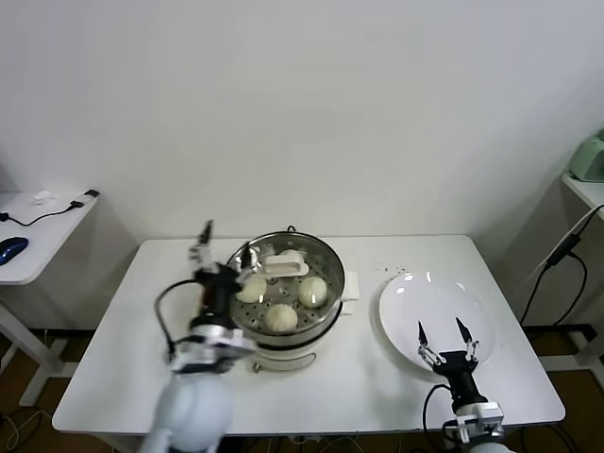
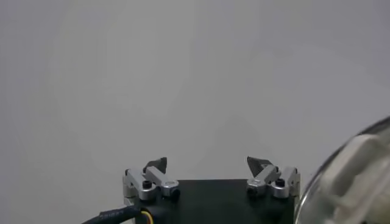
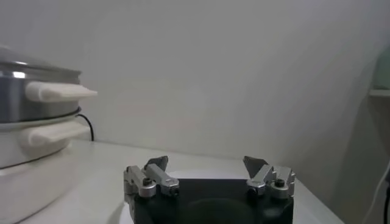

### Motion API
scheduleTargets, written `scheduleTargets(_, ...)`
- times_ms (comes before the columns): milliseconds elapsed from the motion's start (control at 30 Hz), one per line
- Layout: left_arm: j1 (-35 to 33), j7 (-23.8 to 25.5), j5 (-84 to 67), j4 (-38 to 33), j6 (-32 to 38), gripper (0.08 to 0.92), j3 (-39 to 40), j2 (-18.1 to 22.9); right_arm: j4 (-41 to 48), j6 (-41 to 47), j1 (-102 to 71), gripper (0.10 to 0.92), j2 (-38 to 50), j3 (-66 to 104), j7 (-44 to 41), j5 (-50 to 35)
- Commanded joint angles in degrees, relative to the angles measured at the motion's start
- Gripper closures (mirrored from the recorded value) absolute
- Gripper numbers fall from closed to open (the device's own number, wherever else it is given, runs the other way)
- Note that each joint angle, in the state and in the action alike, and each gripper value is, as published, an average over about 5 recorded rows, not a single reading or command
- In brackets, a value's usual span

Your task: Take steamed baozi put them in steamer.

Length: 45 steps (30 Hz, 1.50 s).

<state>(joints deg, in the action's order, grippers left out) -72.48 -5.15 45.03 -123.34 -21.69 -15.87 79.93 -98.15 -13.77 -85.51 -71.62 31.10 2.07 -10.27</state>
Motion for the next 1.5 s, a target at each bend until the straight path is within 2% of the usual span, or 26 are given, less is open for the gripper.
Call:
scheduleTargets(33, -8.0, -6.2, -60.0, -0.4, 15.1, 0.177, -25.9, -3.4, -1.0, -2.2, 0.1, 0.203, 0.1, -0.4, -0.6, -1.9)
scheduleTargets(133, -12.7, -3.8, -68.1, 4.1, 19.3, 0.177, -29.9, -6.3, -0.7, -2.4, 0.2, 0.203, -0.1, -0.5, -0.5, -1.9)
scheduleTargets(267, -16.2, -1.5, -71.0, 9.9, 23.9, 0.177, -29.0, -8.9, 0.3, -2.3, 0.2, 0.203, -0.2, -0.6, -0.4, -1.9)
scheduleTargets(567, -16.2, 1.7, -68.6, 20.3, 29.6, 0.177, -21.9, -8.1, 1.6, -1.9, 0.1, 0.203, -1.0, -0.5, 0.2, -2.1)
scheduleTargets(767, -16.4, 2.1, -66.8, 21.1, 31.0, 0.177, -19.6, -6.7, 1.4, -2.1, 0.1, 0.203, -1.2, -0.4, 0.2, -3.2)
scheduleTargets(1500, -17.9, 2.9, -63.0, 20.1, 33.2, 0.177, -17.7, -6.3, 1.4, -2.5, -0.7, 0.203, -1.7, -0.5, 0.4, -3.1)
